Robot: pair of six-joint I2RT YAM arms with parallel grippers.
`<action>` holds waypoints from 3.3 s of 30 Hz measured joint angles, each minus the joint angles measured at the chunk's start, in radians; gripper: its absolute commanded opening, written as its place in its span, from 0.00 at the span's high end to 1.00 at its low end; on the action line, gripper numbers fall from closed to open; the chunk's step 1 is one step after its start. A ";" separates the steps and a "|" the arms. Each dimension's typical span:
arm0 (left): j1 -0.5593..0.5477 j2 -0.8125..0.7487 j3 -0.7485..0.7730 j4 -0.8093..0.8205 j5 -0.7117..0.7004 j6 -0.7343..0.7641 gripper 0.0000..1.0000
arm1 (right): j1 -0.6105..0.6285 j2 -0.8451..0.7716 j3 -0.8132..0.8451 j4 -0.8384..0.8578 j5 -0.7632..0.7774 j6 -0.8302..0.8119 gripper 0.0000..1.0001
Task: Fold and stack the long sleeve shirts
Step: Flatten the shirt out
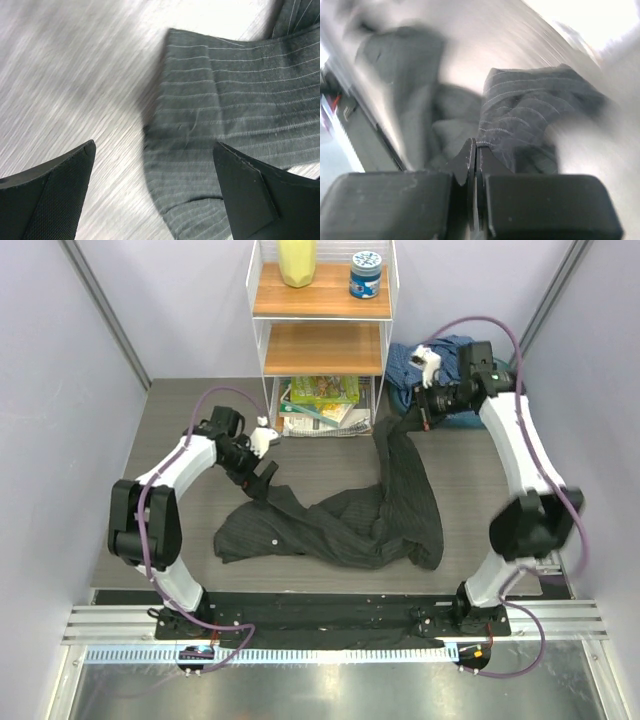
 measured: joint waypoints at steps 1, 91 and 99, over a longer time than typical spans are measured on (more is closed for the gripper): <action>0.013 -0.017 0.000 -0.002 0.008 -0.006 0.01 | 0.063 -0.091 0.031 -0.068 -0.009 -0.079 0.99; -0.684 -0.548 -0.312 -0.558 -0.129 0.309 0.21 | -0.001 -0.011 -0.385 0.166 0.409 -0.151 0.46; -0.306 -0.476 -0.149 -0.427 -0.105 0.228 0.17 | -0.011 -0.100 -0.390 0.086 0.388 -0.243 0.27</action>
